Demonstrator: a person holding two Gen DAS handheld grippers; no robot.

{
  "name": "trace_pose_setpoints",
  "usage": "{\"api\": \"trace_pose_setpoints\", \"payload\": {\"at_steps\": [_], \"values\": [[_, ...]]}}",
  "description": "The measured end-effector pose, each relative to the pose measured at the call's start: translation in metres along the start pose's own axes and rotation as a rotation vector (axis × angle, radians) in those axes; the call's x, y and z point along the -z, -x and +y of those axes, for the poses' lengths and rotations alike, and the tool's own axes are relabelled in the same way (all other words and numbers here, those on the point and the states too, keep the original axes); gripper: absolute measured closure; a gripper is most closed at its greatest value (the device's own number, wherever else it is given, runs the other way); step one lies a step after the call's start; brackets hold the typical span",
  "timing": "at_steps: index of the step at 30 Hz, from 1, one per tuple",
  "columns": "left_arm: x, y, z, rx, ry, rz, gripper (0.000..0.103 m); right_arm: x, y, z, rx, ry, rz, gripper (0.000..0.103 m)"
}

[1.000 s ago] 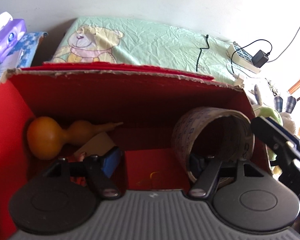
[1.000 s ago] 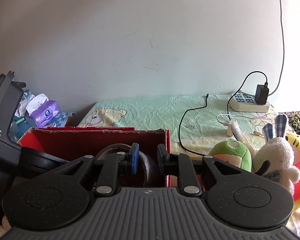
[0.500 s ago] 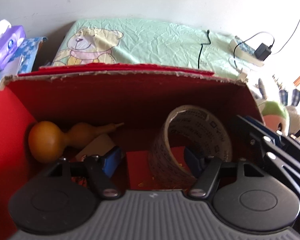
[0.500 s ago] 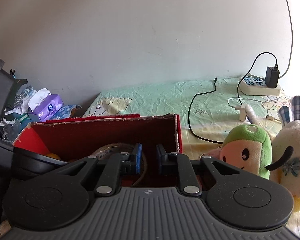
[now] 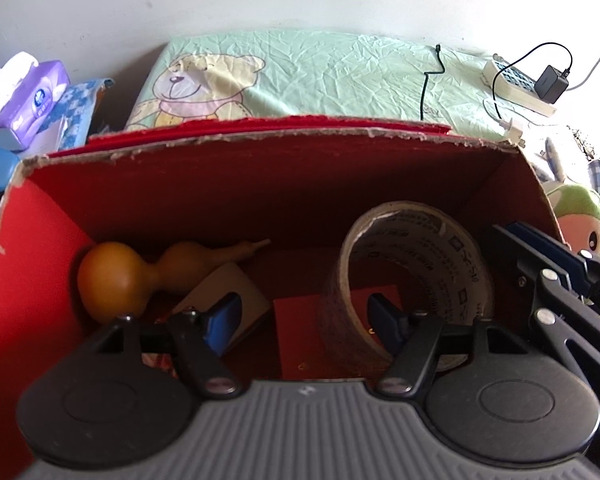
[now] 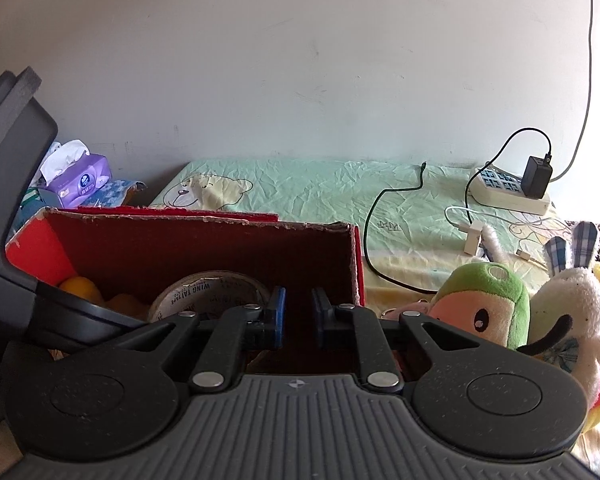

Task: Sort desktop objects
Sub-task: 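Lower the tape roll into the bin beside the gift box, then open both tools to release the tape roll in the bin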

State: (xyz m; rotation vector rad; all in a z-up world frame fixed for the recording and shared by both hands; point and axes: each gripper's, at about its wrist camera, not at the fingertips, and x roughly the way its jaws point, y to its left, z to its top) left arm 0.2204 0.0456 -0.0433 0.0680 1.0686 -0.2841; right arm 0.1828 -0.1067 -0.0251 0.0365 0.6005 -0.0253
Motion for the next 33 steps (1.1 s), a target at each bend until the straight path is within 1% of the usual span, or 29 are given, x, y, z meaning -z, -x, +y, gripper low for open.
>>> {"api": "trace_pose_setpoints", "payload": {"at_steps": [4, 6, 8, 10, 16, 20, 30, 33], "values": [[0.001, 0.002, -0.003, -0.023, -0.020, -0.017, 0.033, 0.000, 0.001, -0.001, -0.009, -0.011, -0.007, 0.089], [0.002, 0.004, -0.005, -0.028, -0.036, -0.031, 0.036, 0.001, 0.002, 0.000, -0.011, -0.020, -0.013, 0.089], [0.003, 0.005, -0.009, -0.038, -0.065, -0.045, 0.042, 0.001, 0.002, -0.001, -0.013, -0.028, -0.018, 0.089], [0.004, 0.006, -0.011, -0.048, -0.089, -0.052, 0.045, 0.001, 0.002, -0.002, -0.018, -0.039, -0.022, 0.089], [0.001, 0.003, -0.010, -0.016, -0.115, -0.038, 0.046, 0.001, 0.002, -0.008, -0.031, -0.091, -0.037, 0.091], [0.002, 0.004, -0.010, -0.014, -0.123, -0.040, 0.045, 0.001, 0.001, -0.008, -0.034, -0.101, -0.040, 0.091], [0.001, 0.006, -0.008, -0.065, -0.103, -0.056, 0.037, 0.000, 0.001, -0.006, -0.037, -0.081, -0.027, 0.091], [0.003, 0.008, -0.006, -0.077, -0.088, -0.061, 0.032, 0.000, 0.001, -0.006, -0.037, -0.080, -0.027, 0.091]]}}
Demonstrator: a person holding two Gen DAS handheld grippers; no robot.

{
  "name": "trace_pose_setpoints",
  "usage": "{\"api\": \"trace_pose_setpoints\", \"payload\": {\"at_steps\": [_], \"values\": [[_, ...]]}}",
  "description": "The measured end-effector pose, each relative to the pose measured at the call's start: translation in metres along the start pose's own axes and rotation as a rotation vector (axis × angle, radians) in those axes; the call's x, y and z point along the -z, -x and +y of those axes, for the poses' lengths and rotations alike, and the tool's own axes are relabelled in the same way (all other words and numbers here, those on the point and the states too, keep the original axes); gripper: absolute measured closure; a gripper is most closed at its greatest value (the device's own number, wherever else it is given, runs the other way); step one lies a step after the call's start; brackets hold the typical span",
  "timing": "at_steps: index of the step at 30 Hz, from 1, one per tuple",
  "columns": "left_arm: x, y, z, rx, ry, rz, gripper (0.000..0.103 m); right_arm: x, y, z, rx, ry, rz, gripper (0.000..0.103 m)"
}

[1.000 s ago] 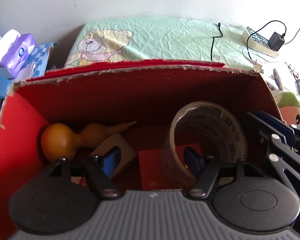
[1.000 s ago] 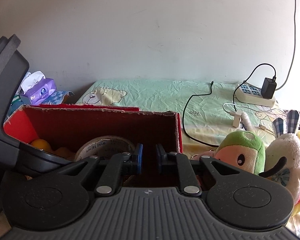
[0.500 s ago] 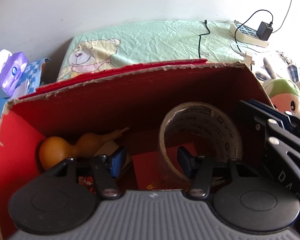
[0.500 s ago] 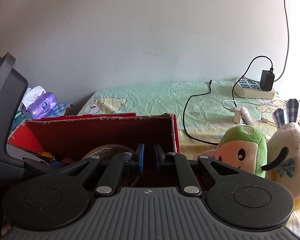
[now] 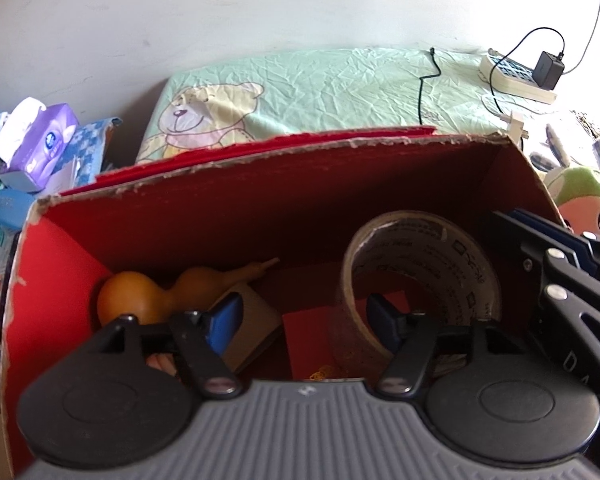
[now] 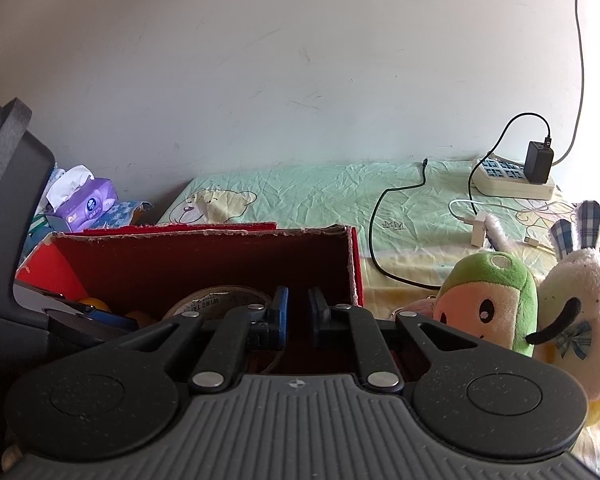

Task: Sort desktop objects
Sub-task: 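Open both tools to release the tape roll in the bin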

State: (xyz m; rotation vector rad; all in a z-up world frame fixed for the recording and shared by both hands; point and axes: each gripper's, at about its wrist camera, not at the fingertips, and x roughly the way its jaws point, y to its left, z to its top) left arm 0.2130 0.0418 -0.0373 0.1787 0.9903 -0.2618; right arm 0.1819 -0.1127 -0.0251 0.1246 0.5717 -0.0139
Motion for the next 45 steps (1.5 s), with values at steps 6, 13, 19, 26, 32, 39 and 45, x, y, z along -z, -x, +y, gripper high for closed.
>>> {"api": "trace_pose_setpoints", "payload": {"at_steps": [6, 13, 19, 26, 32, 39, 45], "values": [[0.002, 0.003, 0.001, -0.021, 0.015, -0.010, 0.028, 0.001, 0.002, 0.001, 0.004, 0.009, -0.003, 0.091], [0.002, 0.002, -0.001, -0.057, 0.027, -0.015, 0.025, 0.001, 0.003, 0.002, 0.005, 0.015, -0.006, 0.091], [0.003, 0.005, -0.003, -0.096, 0.019, -0.040, 0.025, 0.001, 0.003, 0.001, 0.000, 0.005, -0.014, 0.090], [0.006, 0.011, -0.003, -0.145, 0.024, -0.089, 0.024, 0.004, 0.009, 0.002, 0.014, 0.007, -0.057, 0.086], [0.007, 0.015, -0.003, -0.179, 0.029, -0.125, 0.023, 0.005, 0.011, 0.003, 0.018, 0.013, -0.086, 0.085], [0.011, 0.022, -0.001, -0.187, 0.032, -0.177, 0.021, 0.004, 0.010, 0.002, 0.011, 0.008, -0.075, 0.079], [0.016, 0.038, 0.006, -0.188, 0.086, -0.236, 0.013, 0.003, 0.014, 0.006, 0.031, 0.040, -0.036, 0.076]]}}
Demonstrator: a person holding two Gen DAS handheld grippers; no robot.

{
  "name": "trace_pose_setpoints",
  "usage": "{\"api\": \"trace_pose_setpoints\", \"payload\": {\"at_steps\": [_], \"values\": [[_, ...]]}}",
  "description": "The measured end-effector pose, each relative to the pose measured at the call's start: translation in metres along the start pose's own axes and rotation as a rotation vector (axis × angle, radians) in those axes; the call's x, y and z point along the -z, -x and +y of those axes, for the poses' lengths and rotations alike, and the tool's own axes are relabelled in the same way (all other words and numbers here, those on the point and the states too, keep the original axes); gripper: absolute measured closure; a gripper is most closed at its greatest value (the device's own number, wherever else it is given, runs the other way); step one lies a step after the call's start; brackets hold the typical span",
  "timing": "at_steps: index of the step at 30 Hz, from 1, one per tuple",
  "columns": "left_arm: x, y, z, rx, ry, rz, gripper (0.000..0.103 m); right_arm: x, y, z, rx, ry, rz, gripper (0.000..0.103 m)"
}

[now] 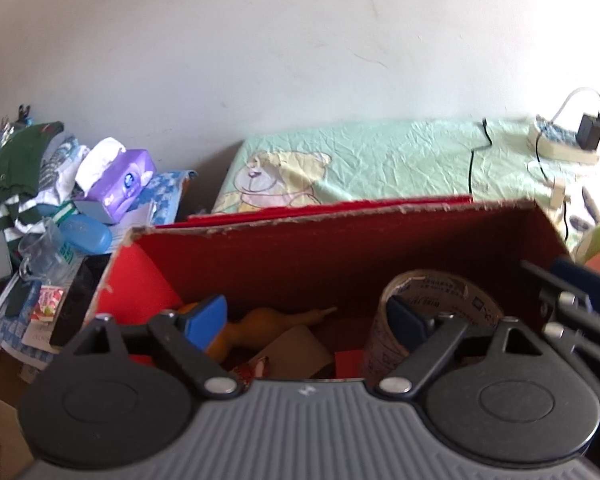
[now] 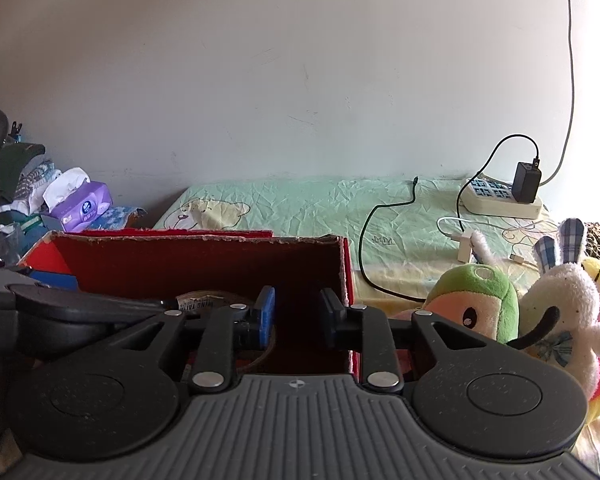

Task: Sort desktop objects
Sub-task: 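Open both tools to release the tape roll in the bin, then raise both tools up out of the bin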

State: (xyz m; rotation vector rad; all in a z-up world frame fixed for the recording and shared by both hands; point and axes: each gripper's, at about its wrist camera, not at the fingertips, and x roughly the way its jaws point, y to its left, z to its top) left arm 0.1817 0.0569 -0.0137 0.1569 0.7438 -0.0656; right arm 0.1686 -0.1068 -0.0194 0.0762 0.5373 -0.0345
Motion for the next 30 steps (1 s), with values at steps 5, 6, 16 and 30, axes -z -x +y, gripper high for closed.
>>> {"api": "trace_pose_setpoints", "payload": {"at_steps": [5, 6, 16, 30], "values": [[-0.005, 0.019, 0.023, 0.050, 0.098, -0.009, 0.001, -0.003, 0.012, -0.006, -0.050, -0.069, 0.029, 0.064], [-0.005, 0.024, 0.027, 0.058, 0.112, -0.013, 0.001, -0.004, 0.016, -0.005, -0.048, -0.072, 0.025, 0.060], [0.005, 0.061, 0.041, 0.046, 0.130, 0.005, 0.000, -0.009, 0.046, 0.004, -0.065, -0.081, 0.036, 0.052], [-0.009, 0.107, 0.039, -0.054, -0.033, -0.007, 0.000, -0.012, 0.086, 0.008, -0.053, -0.134, 0.054, 0.041]]}}
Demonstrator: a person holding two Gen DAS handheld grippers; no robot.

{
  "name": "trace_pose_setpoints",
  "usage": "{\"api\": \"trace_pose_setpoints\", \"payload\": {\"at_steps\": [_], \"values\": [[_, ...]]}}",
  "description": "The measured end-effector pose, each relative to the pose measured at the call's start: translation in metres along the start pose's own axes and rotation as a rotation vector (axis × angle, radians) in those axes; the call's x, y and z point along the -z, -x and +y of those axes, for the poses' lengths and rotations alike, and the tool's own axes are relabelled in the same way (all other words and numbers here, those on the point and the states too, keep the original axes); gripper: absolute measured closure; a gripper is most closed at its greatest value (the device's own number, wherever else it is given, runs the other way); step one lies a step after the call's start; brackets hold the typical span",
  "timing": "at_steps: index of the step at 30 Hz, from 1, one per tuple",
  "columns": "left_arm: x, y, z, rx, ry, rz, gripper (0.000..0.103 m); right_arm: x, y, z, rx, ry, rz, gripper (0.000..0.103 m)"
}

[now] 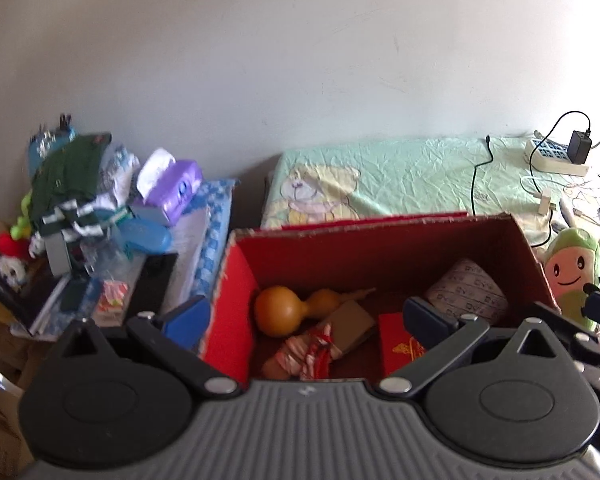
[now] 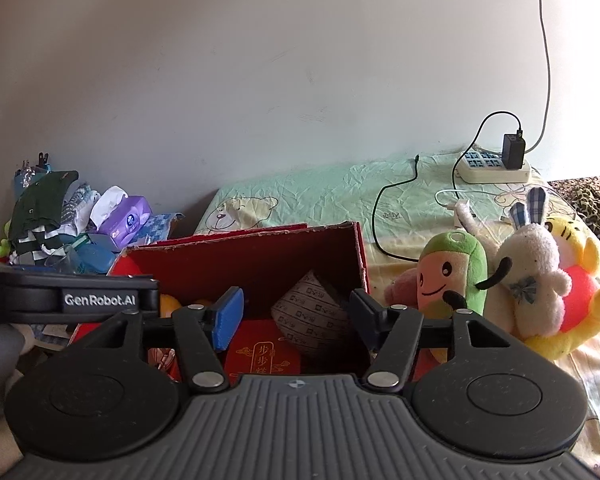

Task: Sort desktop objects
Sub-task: 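Raise both tools up out of the bin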

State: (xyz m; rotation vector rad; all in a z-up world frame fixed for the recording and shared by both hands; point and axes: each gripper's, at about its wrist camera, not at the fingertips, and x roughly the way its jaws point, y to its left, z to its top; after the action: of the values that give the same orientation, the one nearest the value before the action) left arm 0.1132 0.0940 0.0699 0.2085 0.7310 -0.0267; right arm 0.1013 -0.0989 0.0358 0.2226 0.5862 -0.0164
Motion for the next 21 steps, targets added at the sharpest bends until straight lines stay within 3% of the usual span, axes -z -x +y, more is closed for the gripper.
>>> {"api": "trace_pose_setpoints", "payload": {"at_steps": [5, 16, 21], "values": [[-0.011, 0.017, 0.008, -0.037, -0.055, -0.042, 0.000, -0.001, 0.006, -0.001, 0.008, -0.022, 0.002, 0.040], [0.023, -0.006, 0.008, 0.028, 0.052, 0.144, 0.000, 0.011, 0.000, 0.002, 0.066, -0.004, 0.055, 0.036], [0.033, -0.013, 0.004, 0.035, 0.057, 0.173, 0.000, 0.012, -0.001, 0.005, 0.069, 0.006, 0.066, 0.034]]}}
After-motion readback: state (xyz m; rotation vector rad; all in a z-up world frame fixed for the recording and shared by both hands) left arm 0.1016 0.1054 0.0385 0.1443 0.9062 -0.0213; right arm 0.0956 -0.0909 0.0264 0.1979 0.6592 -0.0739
